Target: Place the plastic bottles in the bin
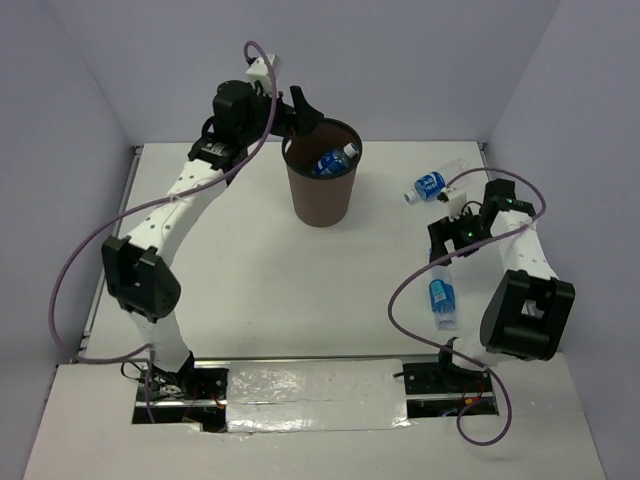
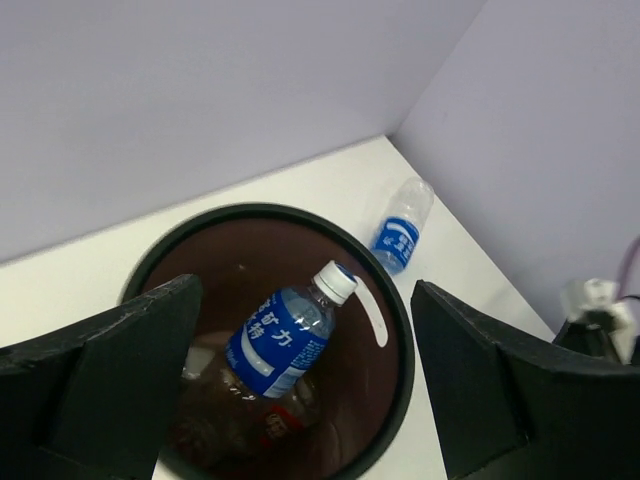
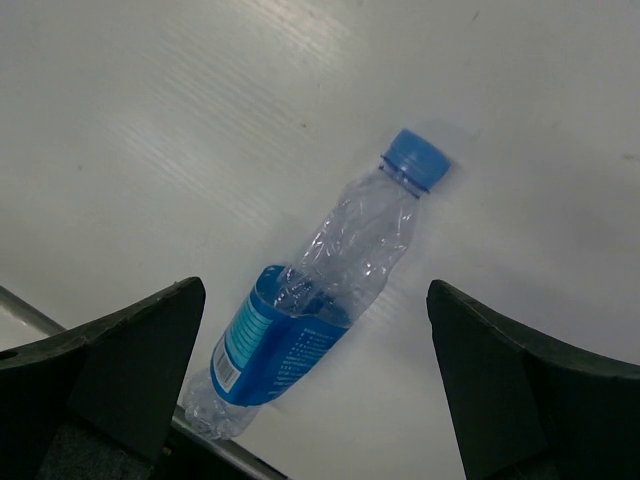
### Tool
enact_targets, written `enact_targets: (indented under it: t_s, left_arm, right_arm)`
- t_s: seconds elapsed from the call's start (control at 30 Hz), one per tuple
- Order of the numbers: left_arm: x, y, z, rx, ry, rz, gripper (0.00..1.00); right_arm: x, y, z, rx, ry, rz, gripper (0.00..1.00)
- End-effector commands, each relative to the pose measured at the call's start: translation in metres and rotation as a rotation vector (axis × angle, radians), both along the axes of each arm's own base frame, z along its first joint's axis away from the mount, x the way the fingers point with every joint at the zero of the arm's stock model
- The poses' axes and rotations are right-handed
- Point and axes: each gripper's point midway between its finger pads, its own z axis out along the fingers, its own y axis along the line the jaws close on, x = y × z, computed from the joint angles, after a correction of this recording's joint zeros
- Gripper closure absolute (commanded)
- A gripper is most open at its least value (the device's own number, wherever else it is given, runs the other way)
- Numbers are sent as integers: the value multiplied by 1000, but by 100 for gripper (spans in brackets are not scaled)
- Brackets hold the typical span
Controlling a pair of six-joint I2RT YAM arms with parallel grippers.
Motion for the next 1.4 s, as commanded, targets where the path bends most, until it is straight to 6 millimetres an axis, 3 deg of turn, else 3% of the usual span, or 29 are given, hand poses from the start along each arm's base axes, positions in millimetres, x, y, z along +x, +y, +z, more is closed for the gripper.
enact_targets:
  t_s: [0.0, 0.1, 0.13, 0.17, 0.2, 0.27, 0.3, 0.33, 0.37, 0.4, 0.43, 0.47, 0.53, 0.57, 0.6, 0.77, 0.8, 0.87, 0.9, 0.93, 0.97, 1.0, 1.07, 1.1, 1.13, 1.17, 1.2, 1.23, 1.37]
  left_arm:
    - [-33, 30, 61, 16, -166, 73, 1]
    - [-54, 60, 50, 59, -160, 168, 1]
    - [-72, 72, 62, 48, -184, 196, 1]
    - [-76, 81, 54, 46, -170, 226, 1]
    - [-79, 91, 25, 63, -122, 263, 1]
    - [-101, 107, 26, 22, -119, 292, 1]
    - [-106, 111, -2, 35, -66, 297, 1]
    - [-118, 118, 1, 1, -62, 307, 0]
    - [-123, 122, -7, -5, -41, 314, 0]
    - [-129, 124, -31, 0, 9, 318, 1]
    - [-136, 133, -31, -14, 9, 357, 1]
    - [-141, 136, -54, -20, 61, 368, 1]
    - [-152, 141, -60, -50, 71, 386, 1]
    - [-161, 145, -79, -84, 114, 409, 0]
    - [-162, 145, -89, -89, 135, 411, 0]
    - [-175, 149, -98, -160, 133, 420, 1]
    - [-176, 148, -100, -159, 131, 418, 1]
    - [-176, 149, -95, -151, 118, 418, 1]
    - [-175, 150, -97, -141, 125, 422, 1]
    - [-175, 150, -96, -136, 124, 422, 1]
    - [-174, 150, -95, -134, 123, 420, 1]
    - [-175, 149, -94, -134, 122, 417, 1]
    - [-175, 149, -94, -144, 124, 414, 1]
    - [-177, 148, -95, -147, 126, 407, 1]
    - [-177, 148, -94, -155, 125, 408, 1]
    - [-179, 148, -97, -167, 133, 408, 1]
    - [-181, 148, -98, -174, 136, 405, 1]
    - [-182, 147, -99, -181, 138, 398, 1]
    - [-191, 147, -104, -212, 156, 396, 1]
  right_arm:
    - [-27, -10, -38, -122, 203, -99, 0]
    - [-31, -12, -57, -180, 254, -155, 0]
    - [-35, -11, -67, -192, 286, -169, 0]
    - [-35, -11, -72, -206, 302, -185, 0]
    - [-33, -9, -77, -215, 317, -213, 0]
    - [-35, -11, -91, -243, 380, -229, 0]
    - [-34, -11, -94, -244, 395, -238, 0]
    - [-34, -12, -101, -244, 422, -238, 0]
    - [-34, -13, -104, -252, 431, -237, 0]
    - [-32, -16, -107, -264, 425, -233, 0]
    - [-32, -20, -110, -288, 427, -234, 1]
    - [-31, -22, -112, -298, 420, -229, 4]
    - [-27, -23, -111, -308, 402, -197, 21]
    - [-21, -17, -99, -273, 373, -160, 50]
    - [-24, -13, -99, -251, 379, -141, 55]
    - [19, 11, -36, -142, 169, -50, 69]
    - [22, 23, -25, -115, 149, -8, 71]
    - [49, 50, 15, -41, 28, 57, 72]
    - [55, 71, 29, -14, -4, 109, 72]
    - [74, 83, 60, 24, -89, 130, 72]
    - [81, 106, 78, 50, -136, 180, 72]
    - [96, 132, 117, 87, -233, 216, 72]
    - [115, 165, 152, 181, -300, 234, 72]
    - [125, 186, 197, 224, -403, 266, 72]
    - [136, 200, 202, 257, -407, 268, 72]
    - [142, 212, 220, 304, -439, 275, 72]
    - [151, 224, 260, 366, -522, 261, 72]
    - [160, 241, 259, 395, -515, 268, 71]
    - [181, 283, 299, 507, -627, 249, 69]
